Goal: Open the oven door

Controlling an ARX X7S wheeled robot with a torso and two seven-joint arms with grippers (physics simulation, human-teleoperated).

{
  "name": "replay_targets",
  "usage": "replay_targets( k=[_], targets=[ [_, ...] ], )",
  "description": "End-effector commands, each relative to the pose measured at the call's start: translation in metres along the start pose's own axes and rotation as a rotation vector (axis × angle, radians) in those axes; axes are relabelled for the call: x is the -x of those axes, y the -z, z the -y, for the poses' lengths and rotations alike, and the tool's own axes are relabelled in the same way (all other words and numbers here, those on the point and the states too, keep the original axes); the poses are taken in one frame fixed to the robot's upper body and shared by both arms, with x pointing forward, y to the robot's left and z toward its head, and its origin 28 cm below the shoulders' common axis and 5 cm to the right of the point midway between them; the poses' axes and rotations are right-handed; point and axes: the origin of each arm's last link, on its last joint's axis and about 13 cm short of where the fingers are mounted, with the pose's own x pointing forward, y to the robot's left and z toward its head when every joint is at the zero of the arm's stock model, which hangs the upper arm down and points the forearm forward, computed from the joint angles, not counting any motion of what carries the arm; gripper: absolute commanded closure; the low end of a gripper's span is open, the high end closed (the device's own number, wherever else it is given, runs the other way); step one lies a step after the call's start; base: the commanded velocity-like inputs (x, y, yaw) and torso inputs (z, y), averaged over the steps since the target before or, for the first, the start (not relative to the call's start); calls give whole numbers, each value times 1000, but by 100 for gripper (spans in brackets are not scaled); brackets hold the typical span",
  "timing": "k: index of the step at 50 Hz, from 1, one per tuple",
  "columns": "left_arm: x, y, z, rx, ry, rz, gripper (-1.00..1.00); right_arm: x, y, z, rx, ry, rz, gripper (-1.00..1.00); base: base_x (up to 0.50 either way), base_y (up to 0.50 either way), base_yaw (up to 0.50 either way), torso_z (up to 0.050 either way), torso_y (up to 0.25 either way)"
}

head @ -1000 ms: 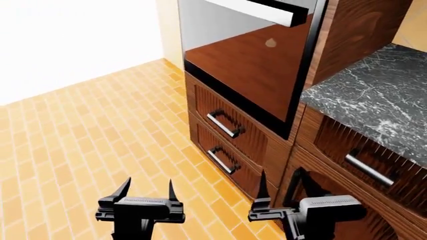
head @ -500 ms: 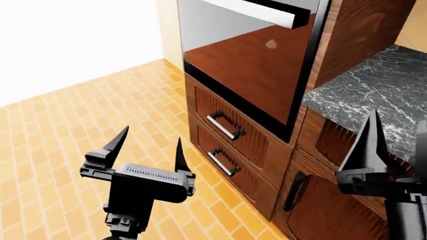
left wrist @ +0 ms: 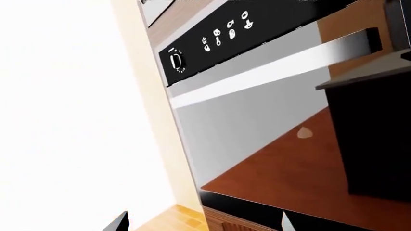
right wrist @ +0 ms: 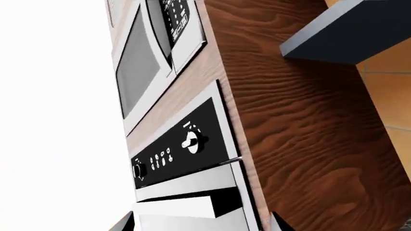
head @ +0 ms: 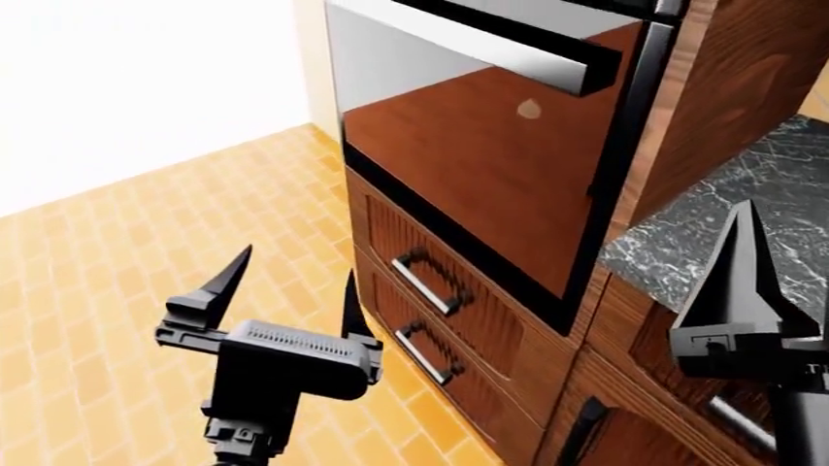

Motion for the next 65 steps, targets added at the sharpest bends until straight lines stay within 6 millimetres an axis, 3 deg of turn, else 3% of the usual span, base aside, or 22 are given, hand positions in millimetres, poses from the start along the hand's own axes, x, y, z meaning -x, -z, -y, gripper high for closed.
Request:
replay_targets(
  k=[1,25,34,38,45,53,65],
  targets=[
    [-2,2,2,-5,12,-11,-100,1,-2,0,-1,0,-4,-100,495,249,0,0,0],
    [-2,5,1,14,12,-15,-100,-1,-1,0,-11,11,-5,-100,535,178,0,0,1],
    [-7,5,-2,-40,5,-34,-100,-1,0,1,-21,22,4,-100,32,18,0,0,1],
    [-21,0,-6,-206,7,-51,-100,-2,0,4,-23,29,5,-100,0,0,0,0,0],
    [-50,-13,-14,-719,-7,12,-100,-10,8,15,-12,72,-1,-100,0,0,0,0,0],
    [-71,-14,-10,-980,-53,119,-100,-20,24,29,-7,128,-36,-100,0,0,0,0,0],
    [-87,-21,-3,-1242,-174,335,-100,-20,29,31,-7,141,-60,-100,0,0,0,0,0]
  ],
)
